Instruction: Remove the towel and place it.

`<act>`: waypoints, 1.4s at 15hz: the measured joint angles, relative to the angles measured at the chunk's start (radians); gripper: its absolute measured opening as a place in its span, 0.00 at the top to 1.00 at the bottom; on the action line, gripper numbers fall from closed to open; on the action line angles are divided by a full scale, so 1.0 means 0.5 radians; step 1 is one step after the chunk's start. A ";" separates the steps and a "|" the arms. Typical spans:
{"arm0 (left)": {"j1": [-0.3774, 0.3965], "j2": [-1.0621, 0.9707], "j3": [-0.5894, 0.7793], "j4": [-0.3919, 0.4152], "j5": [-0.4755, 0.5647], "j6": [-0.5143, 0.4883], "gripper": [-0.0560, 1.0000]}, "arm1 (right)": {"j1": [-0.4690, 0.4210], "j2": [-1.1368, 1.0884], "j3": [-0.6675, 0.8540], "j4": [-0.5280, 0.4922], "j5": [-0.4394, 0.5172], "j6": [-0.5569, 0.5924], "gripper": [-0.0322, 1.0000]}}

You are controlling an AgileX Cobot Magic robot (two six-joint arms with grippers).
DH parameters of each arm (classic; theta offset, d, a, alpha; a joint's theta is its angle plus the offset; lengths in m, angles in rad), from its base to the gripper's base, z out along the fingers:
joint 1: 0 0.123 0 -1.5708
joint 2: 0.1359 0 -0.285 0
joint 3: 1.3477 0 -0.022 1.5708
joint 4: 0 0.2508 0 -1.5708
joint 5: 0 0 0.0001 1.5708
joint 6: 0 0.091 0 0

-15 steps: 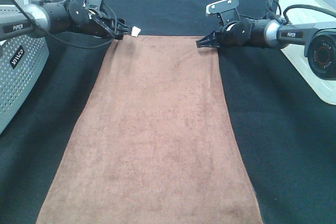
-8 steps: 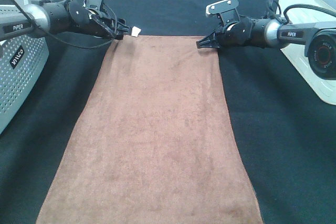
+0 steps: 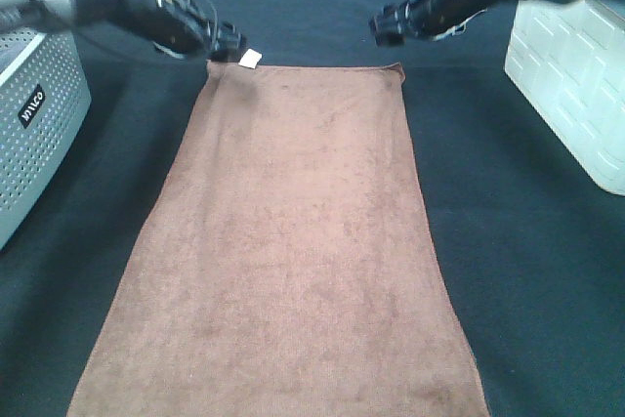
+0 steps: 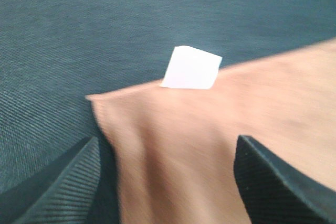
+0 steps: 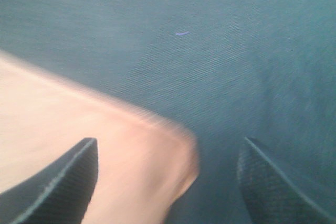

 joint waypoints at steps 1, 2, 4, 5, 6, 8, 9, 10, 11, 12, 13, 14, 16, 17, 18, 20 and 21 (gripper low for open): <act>0.000 -0.092 0.000 0.002 0.162 0.000 0.30 | 0.000 -0.106 0.000 0.006 0.280 0.064 0.31; 0.006 -0.232 0.000 0.042 0.430 -0.048 0.28 | 0.000 -0.250 0.000 -0.014 0.622 0.120 0.31; 0.032 -0.410 0.000 0.184 0.790 -0.280 0.23 | 0.000 -0.432 0.000 -0.100 0.964 0.266 0.31; 0.070 -0.500 0.000 0.320 0.936 -0.392 0.20 | -0.002 -0.532 0.000 -0.176 1.042 0.354 0.31; 0.122 -0.576 -0.002 0.440 1.076 -0.462 0.19 | -0.020 -0.614 0.000 -0.236 1.094 0.434 0.31; 0.272 -0.714 -0.002 0.570 1.294 -0.510 0.18 | -0.112 -0.758 0.000 -0.264 1.228 0.570 0.31; 0.364 -0.784 -0.002 0.578 1.376 -0.512 0.18 | -0.174 -0.814 0.000 -0.264 1.298 0.598 0.31; 0.446 -0.838 -0.002 0.578 1.450 -0.510 0.18 | -0.228 -0.856 0.000 -0.264 1.368 0.628 0.31; 0.522 -0.882 -0.002 0.576 1.490 -0.496 0.18 | -0.260 -0.892 0.000 -0.266 1.444 0.638 0.31; 0.588 -0.936 0.024 0.576 1.494 -0.486 0.18 | -0.262 -0.920 0.000 -0.284 1.518 0.640 0.31; 0.630 -1.002 0.074 0.570 1.498 -0.482 0.18 | -0.262 -0.950 0.004 -0.286 1.560 0.640 0.31; 0.664 -1.088 0.164 0.556 1.498 -0.480 0.18 | -0.260 -1.010 0.058 -0.282 1.564 0.640 0.31; 0.676 -1.344 0.520 0.528 1.496 -0.468 0.18 | -0.258 -1.198 0.330 -0.270 1.566 0.640 0.31; 0.676 -1.594 0.828 0.522 1.494 -0.458 0.18 | -0.258 -1.440 0.628 -0.268 1.562 0.640 0.31; 0.676 -1.594 0.828 0.522 1.494 -0.458 0.18 | -0.258 -1.440 0.628 -0.268 1.562 0.640 0.31; 0.676 -1.984 1.320 0.520 1.374 -0.458 0.18 | -0.258 -1.804 1.064 -0.266 1.548 0.642 0.31; 0.676 -2.176 1.526 0.520 1.294 -0.458 0.18 | -0.258 -2.026 1.262 -0.264 1.548 0.642 0.31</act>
